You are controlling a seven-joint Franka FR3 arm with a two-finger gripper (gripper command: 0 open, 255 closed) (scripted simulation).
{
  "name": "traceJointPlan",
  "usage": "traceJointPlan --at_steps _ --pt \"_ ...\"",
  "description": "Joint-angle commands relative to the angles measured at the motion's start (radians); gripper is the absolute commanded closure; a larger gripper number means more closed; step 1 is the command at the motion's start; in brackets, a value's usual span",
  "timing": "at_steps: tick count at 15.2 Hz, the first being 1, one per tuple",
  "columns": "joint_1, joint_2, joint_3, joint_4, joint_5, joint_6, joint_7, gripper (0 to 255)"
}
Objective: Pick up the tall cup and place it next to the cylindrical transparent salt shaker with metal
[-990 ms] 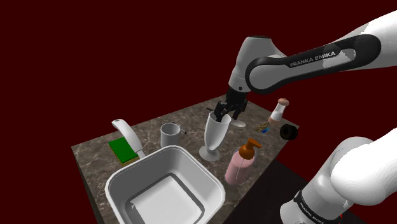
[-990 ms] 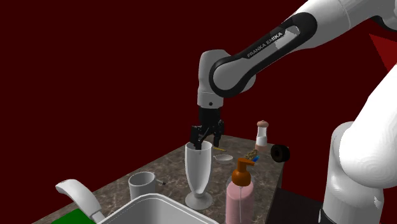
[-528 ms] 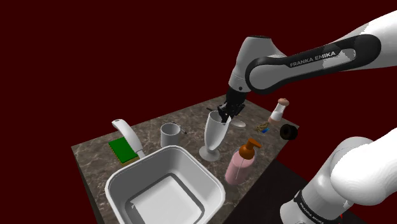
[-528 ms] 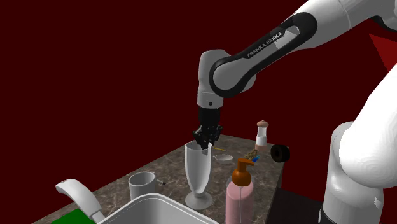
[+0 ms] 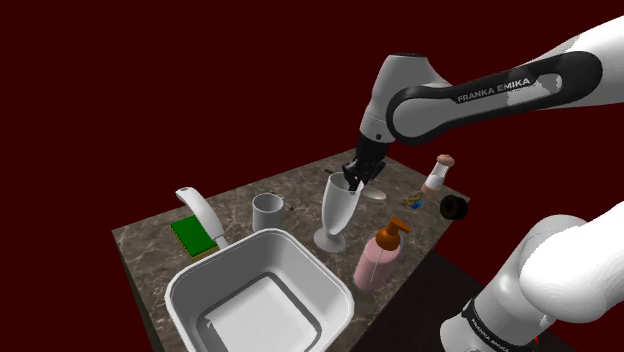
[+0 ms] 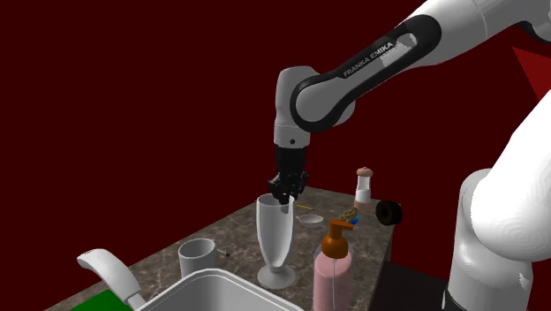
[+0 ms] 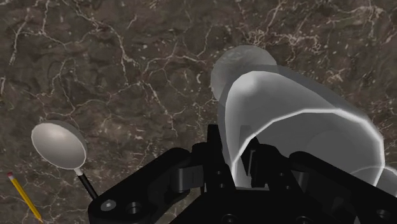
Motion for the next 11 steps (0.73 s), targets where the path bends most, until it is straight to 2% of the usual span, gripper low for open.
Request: traceJointPlan --at_steps 1,11 --pt "0.001 -0.013 -0.001 0.016 0.001 -0.029 -0.001 255" --pt "0.001 -0.061 -0.01 0.116 0.001 -0.177 -0.006 255"
